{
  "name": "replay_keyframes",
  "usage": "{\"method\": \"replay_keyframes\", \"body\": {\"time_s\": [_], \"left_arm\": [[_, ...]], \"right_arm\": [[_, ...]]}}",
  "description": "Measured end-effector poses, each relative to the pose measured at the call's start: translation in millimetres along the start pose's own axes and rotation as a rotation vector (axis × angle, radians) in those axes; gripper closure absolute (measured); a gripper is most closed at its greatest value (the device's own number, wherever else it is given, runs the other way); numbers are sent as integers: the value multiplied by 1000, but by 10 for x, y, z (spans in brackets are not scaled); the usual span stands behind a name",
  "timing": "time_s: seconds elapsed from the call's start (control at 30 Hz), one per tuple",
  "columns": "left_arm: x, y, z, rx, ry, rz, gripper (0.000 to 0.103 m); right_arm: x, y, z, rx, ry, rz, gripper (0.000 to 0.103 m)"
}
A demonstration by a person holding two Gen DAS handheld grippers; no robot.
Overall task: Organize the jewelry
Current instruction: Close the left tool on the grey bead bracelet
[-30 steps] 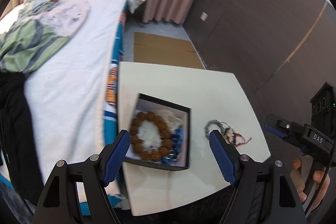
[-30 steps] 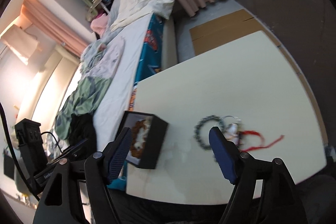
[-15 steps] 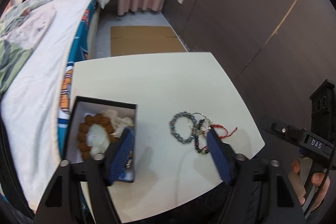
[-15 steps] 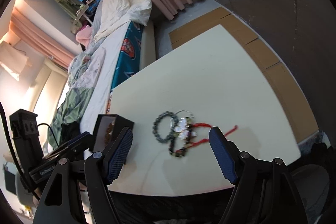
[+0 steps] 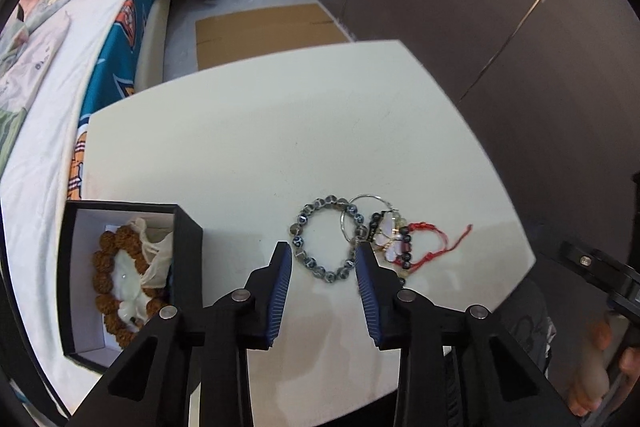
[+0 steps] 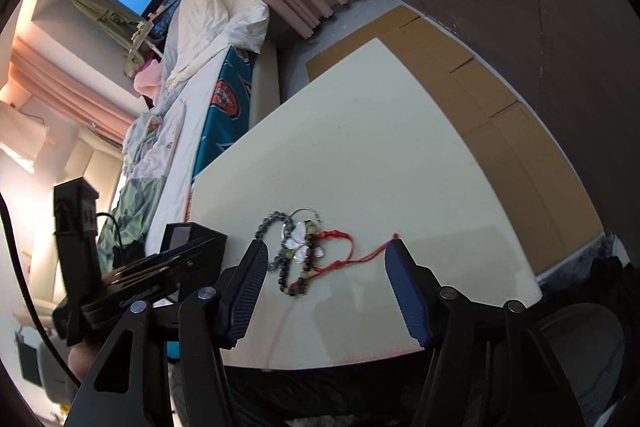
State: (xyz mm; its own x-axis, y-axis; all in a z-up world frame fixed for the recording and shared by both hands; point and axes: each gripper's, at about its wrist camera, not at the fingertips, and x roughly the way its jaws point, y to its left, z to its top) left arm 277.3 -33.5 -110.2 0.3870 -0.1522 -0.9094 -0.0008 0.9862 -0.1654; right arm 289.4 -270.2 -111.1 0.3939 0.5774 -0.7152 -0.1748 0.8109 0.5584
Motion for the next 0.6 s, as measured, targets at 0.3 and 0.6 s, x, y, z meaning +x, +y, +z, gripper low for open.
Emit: {"method": "replay_keyframes", "body": {"time_s": [0.3,0.6], "left_arm": [[393,4,89,-5,86,82,74],[573,29,73,21,99,124,95]], "right_arm": [[-35,-151,32,28,-4,-4,40],[84,-105,-8,26,25,13,41]]}}
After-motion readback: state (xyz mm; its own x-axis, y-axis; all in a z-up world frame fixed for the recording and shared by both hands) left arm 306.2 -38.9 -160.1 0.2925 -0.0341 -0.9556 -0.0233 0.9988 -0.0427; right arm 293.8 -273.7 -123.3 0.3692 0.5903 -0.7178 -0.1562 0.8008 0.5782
